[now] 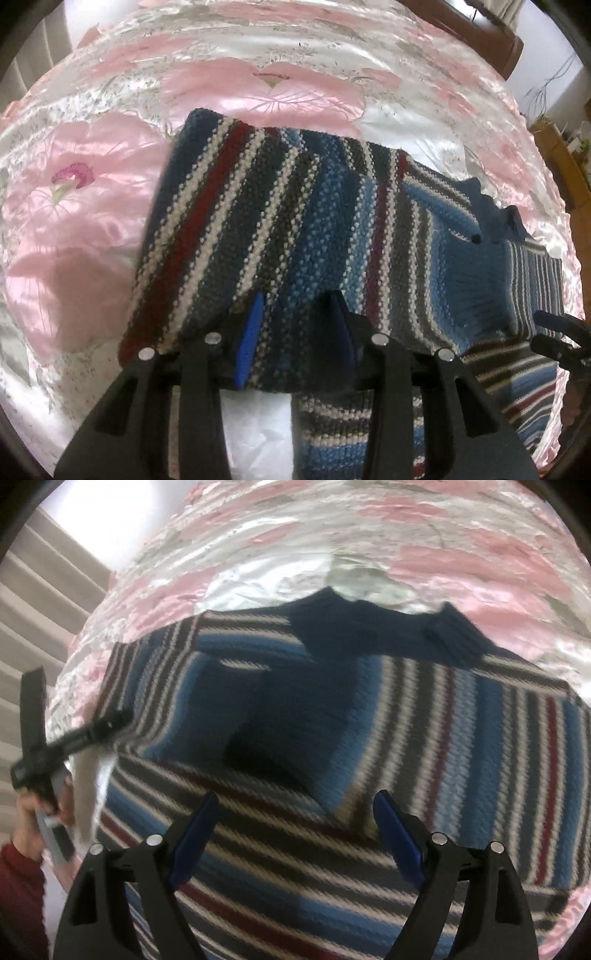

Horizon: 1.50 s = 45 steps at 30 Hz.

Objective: Fold small clothes

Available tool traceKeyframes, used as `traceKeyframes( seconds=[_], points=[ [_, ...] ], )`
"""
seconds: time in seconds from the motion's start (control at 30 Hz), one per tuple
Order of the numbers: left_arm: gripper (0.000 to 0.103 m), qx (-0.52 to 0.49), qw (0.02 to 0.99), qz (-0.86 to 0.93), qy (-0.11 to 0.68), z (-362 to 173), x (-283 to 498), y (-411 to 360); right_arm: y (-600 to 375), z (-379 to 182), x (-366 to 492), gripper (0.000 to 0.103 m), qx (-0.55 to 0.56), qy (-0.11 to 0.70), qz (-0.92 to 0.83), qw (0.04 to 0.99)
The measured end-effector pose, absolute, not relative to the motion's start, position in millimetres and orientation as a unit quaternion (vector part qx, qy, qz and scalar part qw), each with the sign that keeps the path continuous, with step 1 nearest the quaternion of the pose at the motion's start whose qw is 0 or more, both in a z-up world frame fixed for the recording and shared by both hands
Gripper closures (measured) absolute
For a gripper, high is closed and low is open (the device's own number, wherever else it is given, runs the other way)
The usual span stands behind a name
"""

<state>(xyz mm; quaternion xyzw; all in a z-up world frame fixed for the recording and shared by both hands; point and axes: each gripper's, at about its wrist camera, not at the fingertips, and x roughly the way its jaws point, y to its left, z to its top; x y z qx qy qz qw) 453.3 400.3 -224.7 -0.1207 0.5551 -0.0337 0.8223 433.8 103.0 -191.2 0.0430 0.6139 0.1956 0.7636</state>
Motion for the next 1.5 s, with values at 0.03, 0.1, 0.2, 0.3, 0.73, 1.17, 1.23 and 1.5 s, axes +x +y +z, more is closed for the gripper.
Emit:
traceKeyframes(
  seconds=[0.03,0.1,0.2,0.3,0.73,1.17,1.23,1.5],
  points=[
    [0.065,-0.122,0.824,-0.036,0.553,-223,452,401,110,-192,439,0.019,0.048,0.615,0.201,0.761],
    [0.065,-0.127,0.828,-0.041,0.545,-219,448,404,122,-195,446,0.019,0.049,0.619,0.208,0.756],
    [0.057,-0.141,0.838,-0.051,0.525,-206,439,409,136,-206,454,0.022,0.053,0.629,0.211,0.746],
    [0.054,-0.141,0.854,-0.041,0.499,-193,433,414,144,-217,455,0.034,0.077,0.640,0.223,0.731],
    [0.048,-0.142,0.874,0.004,0.464,-172,431,440,139,-196,453,0.090,0.144,0.599,0.281,0.736],
    [0.048,-0.126,0.872,-0.009,0.474,-176,439,403,38,-126,457,0.094,0.109,0.548,0.223,0.799],
    [0.047,-0.113,0.872,-0.017,0.476,-178,441,389,12,-126,459,0.096,0.106,0.550,0.202,0.803],
    [0.045,-0.065,0.860,-0.042,0.505,-198,450,342,-55,-164,461,0.101,0.077,0.570,0.112,0.810]
  ],
)
